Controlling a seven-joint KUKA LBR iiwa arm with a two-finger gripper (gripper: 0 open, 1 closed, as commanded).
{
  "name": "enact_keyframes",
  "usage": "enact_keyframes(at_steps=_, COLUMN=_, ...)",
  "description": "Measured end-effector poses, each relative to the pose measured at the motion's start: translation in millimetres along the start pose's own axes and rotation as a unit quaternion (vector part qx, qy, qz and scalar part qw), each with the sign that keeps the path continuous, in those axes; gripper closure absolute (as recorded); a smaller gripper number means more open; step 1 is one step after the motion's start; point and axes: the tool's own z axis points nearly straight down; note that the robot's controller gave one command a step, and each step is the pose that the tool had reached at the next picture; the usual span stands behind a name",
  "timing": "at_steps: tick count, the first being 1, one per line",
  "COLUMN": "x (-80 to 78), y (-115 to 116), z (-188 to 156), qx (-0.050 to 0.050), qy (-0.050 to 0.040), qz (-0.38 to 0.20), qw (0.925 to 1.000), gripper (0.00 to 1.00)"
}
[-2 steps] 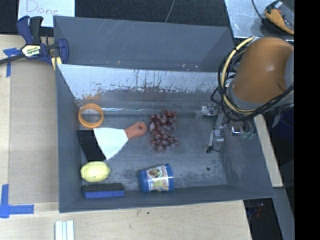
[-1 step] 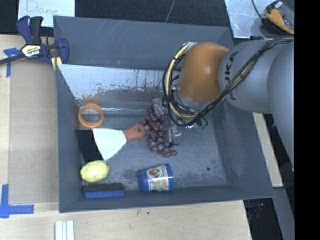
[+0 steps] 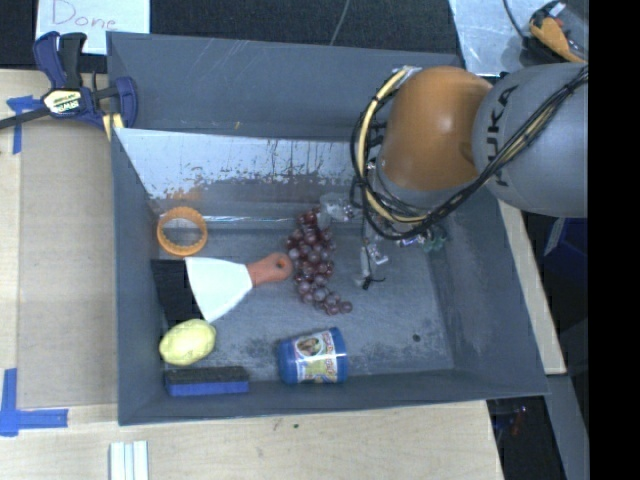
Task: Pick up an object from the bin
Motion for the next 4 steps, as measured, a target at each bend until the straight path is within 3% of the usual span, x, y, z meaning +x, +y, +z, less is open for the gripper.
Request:
enact_keyframes(at_steps=1, x=-13.7, y=14.2, z=40.4, qx=0.000, qy=-0.0083, qz=0.036, qw=0.9993, gripper=0.00)
enact_keyframes(at_steps=2, x=-32.1, y=30.4, z=46.8, qx=0.002, qy=-0.0060, qz=-0.075, qw=0.9972, gripper=0.00)
enact_keyframes(at_steps=3, x=-26.8, y=36.9, z=44.7, qx=0.004, qy=-0.0150, qz=-0.137, qw=0.9904, gripper=1.00)
enact_keyframes(at_steps=4, x=-26.8, y=36.9, z=44.1, qx=0.004, qy=-0.0152, qz=-0.137, qw=0.9904, gripper=1.00)
